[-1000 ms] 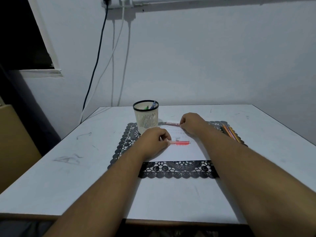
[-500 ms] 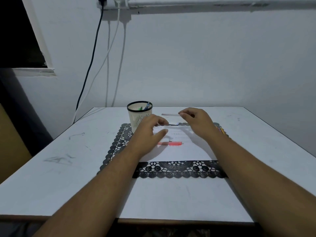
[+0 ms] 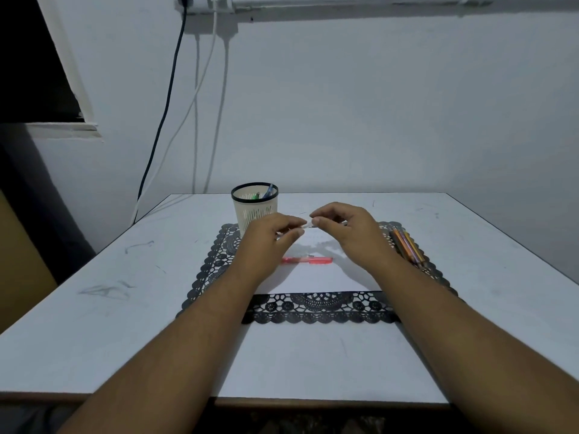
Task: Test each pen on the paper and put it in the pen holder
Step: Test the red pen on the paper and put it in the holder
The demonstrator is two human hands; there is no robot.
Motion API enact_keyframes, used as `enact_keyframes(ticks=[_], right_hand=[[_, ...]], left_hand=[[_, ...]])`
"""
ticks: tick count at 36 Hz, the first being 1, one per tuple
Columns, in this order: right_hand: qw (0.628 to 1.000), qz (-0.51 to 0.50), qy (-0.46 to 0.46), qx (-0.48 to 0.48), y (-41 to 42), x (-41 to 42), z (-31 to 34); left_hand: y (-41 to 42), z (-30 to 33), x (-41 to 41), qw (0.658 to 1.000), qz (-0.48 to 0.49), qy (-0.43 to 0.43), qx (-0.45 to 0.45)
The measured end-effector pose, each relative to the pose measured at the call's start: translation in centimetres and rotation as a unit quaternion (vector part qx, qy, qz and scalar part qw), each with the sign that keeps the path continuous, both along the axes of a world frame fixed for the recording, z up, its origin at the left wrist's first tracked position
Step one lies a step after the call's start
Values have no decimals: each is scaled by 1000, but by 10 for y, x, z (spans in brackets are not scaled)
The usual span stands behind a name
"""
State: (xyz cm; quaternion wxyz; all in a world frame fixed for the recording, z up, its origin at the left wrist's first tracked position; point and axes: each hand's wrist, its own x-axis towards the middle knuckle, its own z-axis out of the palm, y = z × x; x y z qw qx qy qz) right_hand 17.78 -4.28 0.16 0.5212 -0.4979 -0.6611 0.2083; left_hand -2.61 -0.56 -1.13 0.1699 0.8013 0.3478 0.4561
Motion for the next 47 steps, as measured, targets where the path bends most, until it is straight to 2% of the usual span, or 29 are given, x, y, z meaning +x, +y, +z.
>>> enact_keyframes(ticks=[4, 7, 14, 22, 34, 40, 47], right_hand=[[996, 17, 84, -14, -3, -6, -2], [993, 30, 114, -23, -4, -6, 0], [987, 35, 153, -38, -6, -10, 1], [988, -1, 155, -19, -8, -10, 5], [973, -12, 200, -112, -9, -14, 2], [943, 18, 273, -192, -9, -16, 4], [873, 57, 394, -282, -5, -24, 4]], left_hand=[[-4, 1, 1, 996, -14, -62, -68], [-7, 2, 2, 989, -33, -93, -114], [-5, -5, 5, 987, -53, -62, -136], [-3, -6, 7, 991, -48, -51, -112], [-4, -1, 1, 997, 50, 25, 46], [-7, 2, 1, 998, 34, -13, 46], [-19, 7, 2, 987, -16, -151, -57]])
